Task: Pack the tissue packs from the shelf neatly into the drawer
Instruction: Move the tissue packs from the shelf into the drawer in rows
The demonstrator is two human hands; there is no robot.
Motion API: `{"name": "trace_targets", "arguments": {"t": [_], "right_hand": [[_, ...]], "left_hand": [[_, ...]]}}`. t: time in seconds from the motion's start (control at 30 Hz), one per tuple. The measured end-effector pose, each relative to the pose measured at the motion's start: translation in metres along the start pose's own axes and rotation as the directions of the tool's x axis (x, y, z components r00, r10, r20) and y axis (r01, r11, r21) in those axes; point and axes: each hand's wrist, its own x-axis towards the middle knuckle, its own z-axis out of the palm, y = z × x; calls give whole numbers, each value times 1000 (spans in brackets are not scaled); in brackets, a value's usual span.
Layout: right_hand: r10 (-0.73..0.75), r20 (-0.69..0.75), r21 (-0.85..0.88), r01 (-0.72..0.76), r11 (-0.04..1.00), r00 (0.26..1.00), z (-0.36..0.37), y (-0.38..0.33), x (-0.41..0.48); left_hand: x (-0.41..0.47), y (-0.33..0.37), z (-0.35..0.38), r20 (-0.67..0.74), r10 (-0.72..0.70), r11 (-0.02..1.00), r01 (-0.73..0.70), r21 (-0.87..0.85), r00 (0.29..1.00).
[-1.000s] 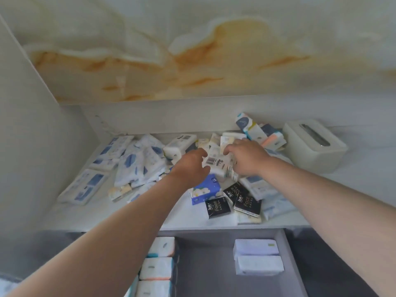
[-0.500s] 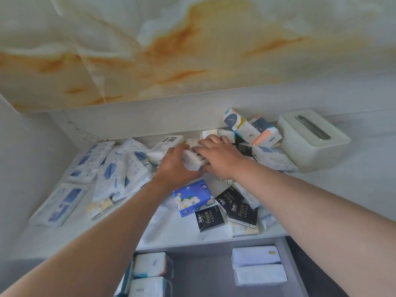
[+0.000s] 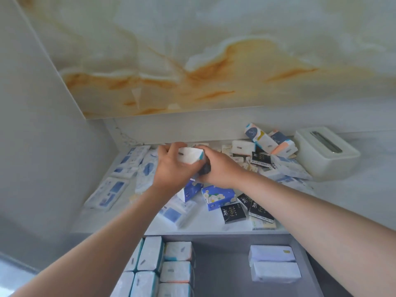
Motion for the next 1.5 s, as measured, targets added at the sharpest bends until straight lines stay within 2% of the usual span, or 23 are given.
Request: {"name": "trace_targets", "arguments": {"t": [0.1,0.23,0.37,0.57,0.67,0.73,0.8,0.87,0.93,1.03,1.13,1.2,1.3,1.5], "right_hand": [[54,22,185,-57,981,998,12,-25,-17],[120,182,325,-174,930,976,30,-42,-39],[171,326,245,-258,935,930,54,-48,-69],[222,419,238,-342,909,880,93,-54,-111],[243,423,89,-306,948,873,109,-55,-128],[259,450,-121,-229,966,855,117,-54,-138],[294,520,-283,-163,945,802,124,-53,-147],[314,584,-386,-84,919,748,133,-51,-155],[323,610,-435,-36,900,723,146,-45,-164],[316,571,-464,-20,886,758,169,-30,-179],[292,512,-444,-42,895,808,191,-21,-190],[293,485,-482,-28,876,824,202,-18,-195],[252,472,-596,95,797,845,212,-14,-197],[163,424,-618,153,771,891,235,-2,-194]], "left_hand": [[-23,-8,-34,63,20,999,-18,-31,998],[-53,-32,-73,186,57,998,-55,-17,981],[-93,-57,-93,304,29,997,-50,64,952],[-149,-95,-99,402,-41,999,42,5,915],[-167,-101,-98,490,-76,996,41,83,868],[-176,-102,-97,562,-100,993,45,112,821],[-185,-104,-96,676,-146,981,20,191,722],[-193,-105,-94,781,-206,945,-86,314,590],[-196,-107,-93,822,-239,893,-215,395,517],[-196,-115,-91,803,-206,827,-339,449,559],[-197,-128,-85,780,-173,818,-354,454,601],[-199,-137,-79,784,-150,779,-416,469,603],[-205,-151,-67,805,-91,665,-566,487,586],[-223,-172,-45,820,-51,546,-672,501,570]]}}
